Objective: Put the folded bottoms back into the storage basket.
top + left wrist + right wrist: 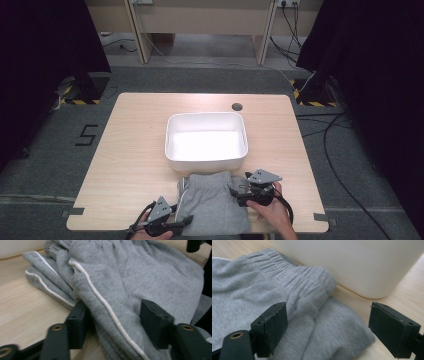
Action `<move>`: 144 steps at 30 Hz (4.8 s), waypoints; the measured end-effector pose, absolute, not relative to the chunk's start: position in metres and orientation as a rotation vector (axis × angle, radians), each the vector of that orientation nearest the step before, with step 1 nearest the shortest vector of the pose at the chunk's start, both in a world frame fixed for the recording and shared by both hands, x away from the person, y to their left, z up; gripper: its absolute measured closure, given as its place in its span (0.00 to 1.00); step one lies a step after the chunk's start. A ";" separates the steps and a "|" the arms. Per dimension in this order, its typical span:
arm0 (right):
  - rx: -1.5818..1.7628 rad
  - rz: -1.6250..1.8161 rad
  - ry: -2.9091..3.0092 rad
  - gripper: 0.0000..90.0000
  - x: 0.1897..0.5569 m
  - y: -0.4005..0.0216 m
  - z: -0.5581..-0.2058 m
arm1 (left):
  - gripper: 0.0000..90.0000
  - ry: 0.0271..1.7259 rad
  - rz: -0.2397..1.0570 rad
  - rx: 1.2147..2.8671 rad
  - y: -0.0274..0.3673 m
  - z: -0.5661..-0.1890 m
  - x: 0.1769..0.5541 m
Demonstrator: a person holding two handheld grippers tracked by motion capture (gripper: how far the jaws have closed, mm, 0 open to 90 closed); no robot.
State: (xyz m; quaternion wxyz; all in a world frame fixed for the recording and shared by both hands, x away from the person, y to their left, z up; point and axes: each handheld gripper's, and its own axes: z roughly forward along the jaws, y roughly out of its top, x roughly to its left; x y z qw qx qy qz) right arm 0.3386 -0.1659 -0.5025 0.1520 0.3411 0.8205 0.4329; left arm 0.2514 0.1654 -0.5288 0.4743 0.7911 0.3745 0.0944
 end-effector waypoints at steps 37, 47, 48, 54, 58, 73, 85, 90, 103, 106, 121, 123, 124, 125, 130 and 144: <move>0.843 1.211 2.555 0.72 0.351 -0.139 -0.516 | 0.77 0.754 0.205 1.990 0.163 -0.525 0.260; 0.791 1.318 2.523 0.79 0.343 -0.145 -0.507 | 0.81 0.738 0.211 1.984 0.167 -0.517 0.262; 0.783 1.327 2.521 0.80 0.342 -0.145 -0.505 | 0.81 0.732 0.212 1.985 0.168 -0.516 0.261; 0.727 1.356 2.502 0.80 0.335 -0.143 -0.493 | 0.81 0.696 0.235 1.985 0.168 -0.503 0.257; 0.707 1.377 2.480 0.81 0.332 -0.144 -0.486 | 0.81 0.685 0.241 1.975 0.168 -0.498 0.255; 0.631 1.443 2.408 0.81 0.315 -0.145 -0.454 | 0.81 0.637 0.246 1.951 0.169 -0.461 0.244; 0.592 1.479 2.338 0.81 0.309 -0.148 -0.427 | 0.81 0.575 0.292 1.942 0.168 -0.434 0.245; 0.566 1.489 2.331 0.81 0.311 -0.143 -0.417 | 0.81 0.567 0.294 1.931 0.170 -0.424 0.248; 0.500 1.497 2.324 0.81 0.330 -0.138 -0.378 | 0.81 0.560 0.307 1.905 0.175 -0.390 0.265; 0.504 1.490 2.328 0.81 0.337 -0.137 -0.373 | 0.81 0.559 0.310 1.905 0.175 -0.386 0.272; 0.494 1.465 2.330 0.81 0.371 -0.135 -0.341 | 0.81 0.571 0.345 1.872 0.172 -0.362 0.303; 0.500 1.466 2.333 0.81 0.374 -0.135 -0.340 | 0.81 0.577 0.346 1.867 0.172 -0.361 0.305; 0.501 1.458 2.333 0.81 0.378 -0.135 -0.338 | 0.81 0.583 0.346 1.864 0.173 -0.361 0.307; 0.499 1.455 2.336 0.81 0.381 -0.135 -0.337 | 0.81 0.588 0.346 1.861 0.173 -0.361 0.310; 0.509 1.449 2.333 0.81 0.391 -0.132 -0.334 | 0.81 0.612 0.354 1.846 0.173 -0.360 0.324; 0.532 1.374 2.371 0.81 0.432 -0.124 -0.325 | 0.81 0.674 0.351 1.817 0.171 -0.357 0.362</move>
